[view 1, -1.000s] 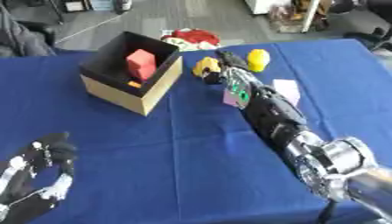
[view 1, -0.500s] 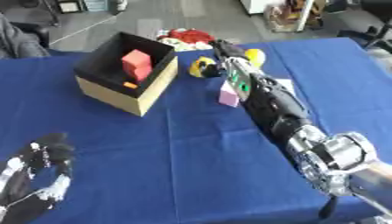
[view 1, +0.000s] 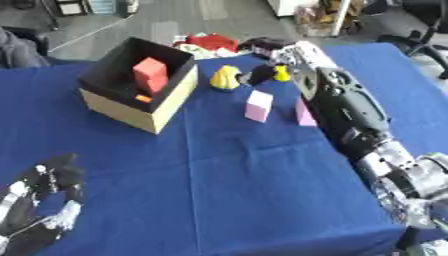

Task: Pick up objects on the table and place them in the box.

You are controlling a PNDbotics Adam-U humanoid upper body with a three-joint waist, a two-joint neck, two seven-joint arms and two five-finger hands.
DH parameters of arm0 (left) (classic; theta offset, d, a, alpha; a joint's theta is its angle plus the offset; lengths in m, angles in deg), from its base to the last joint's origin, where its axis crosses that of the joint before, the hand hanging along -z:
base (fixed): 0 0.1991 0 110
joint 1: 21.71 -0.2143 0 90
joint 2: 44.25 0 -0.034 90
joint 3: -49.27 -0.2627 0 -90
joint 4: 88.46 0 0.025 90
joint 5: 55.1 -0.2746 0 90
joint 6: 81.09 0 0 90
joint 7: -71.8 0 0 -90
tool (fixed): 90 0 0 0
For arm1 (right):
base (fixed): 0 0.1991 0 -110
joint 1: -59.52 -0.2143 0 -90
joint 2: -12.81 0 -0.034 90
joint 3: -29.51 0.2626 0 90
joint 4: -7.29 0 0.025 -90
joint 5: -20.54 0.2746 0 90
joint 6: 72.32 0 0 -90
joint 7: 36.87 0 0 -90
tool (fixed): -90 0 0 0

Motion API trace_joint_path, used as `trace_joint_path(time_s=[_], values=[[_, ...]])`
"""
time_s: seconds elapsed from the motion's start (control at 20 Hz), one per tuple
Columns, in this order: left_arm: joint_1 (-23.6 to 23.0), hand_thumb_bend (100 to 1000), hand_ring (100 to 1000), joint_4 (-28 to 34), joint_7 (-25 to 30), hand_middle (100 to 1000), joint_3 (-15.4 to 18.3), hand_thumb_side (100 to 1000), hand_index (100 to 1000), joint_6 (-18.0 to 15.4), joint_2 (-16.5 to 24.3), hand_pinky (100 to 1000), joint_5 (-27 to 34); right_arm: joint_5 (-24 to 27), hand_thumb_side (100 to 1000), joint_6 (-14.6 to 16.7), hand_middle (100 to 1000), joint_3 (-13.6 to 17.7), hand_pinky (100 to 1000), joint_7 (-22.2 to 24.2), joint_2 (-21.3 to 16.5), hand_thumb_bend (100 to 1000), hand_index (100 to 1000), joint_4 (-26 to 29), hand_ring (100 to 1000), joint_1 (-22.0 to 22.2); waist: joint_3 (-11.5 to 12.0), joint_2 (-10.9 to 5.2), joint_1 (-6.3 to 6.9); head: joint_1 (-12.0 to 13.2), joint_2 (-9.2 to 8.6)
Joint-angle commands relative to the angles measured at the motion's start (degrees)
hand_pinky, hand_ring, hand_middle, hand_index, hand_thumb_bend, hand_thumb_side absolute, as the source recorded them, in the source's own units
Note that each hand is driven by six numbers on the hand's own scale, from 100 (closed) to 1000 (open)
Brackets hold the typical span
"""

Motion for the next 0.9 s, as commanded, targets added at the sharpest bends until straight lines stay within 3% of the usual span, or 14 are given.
trace_joint_path(time_s=[0.05, 0.25, 0.65, 0.75, 0.85, 0.9], values=[[0.2, 100, 651, 0.8, -0.3, 658, 0.4, 164, 868, 0.0, 1.1, 734, -0.1, -0.1, 533, 1.1, 966, -0.6, 920, 3.1, -1.8, 324, 1000, 1.7, 889, -0.3, -0.1, -0.83, -0.81, 0.2, 0.22], [0.2, 100, 651, 0.8, -0.4, 659, 0.4, 163, 868, 0.0, 1.1, 735, -0.1, -1.6, 534, 1.4, 976, -1.1, 920, 4.7, -1.2, 372, 1000, 1.6, 898, 0.5, -0.2, -0.94, -0.75, 0.2, 0.22], [0.1, 100, 651, 0.8, -0.4, 658, 0.5, 163, 868, 0.0, 1.1, 735, -0.1, -10.8, 528, 1.5, 948, -1.3, 903, 6.2, -0.9, 456, 987, 0.3, 897, 1.0, -0.3, -1.13, -0.91, 0.3, 0.22], [0.1, 100, 651, 0.8, -0.5, 658, 0.5, 163, 868, 0.0, 1.0, 735, -0.1, -12.6, 510, 1.8, 904, -1.2, 892, 6.8, -0.8, 457, 974, -0.2, 880, 1.1, -0.3, -1.22, -0.98, 0.3, 0.22], [0.2, 100, 651, 0.8, -0.5, 658, 0.5, 163, 868, 0.0, 1.0, 735, -0.1, -13.8, 459, 1.7, 785, -0.8, 875, 6.6, -0.7, 433, 939, -0.2, 842, 1.1, -0.4, -1.29, -0.97, 0.3, 0.22], [0.2, 100, 651, 0.8, -0.5, 658, 0.5, 162, 868, 0.0, 1.0, 735, -0.1, -14.1, 401, 1.6, 678, -0.6, 860, 6.2, -0.6, 401, 872, 0.0, 805, 1.1, -0.3, -1.31, -0.96, 0.3, 0.22]])
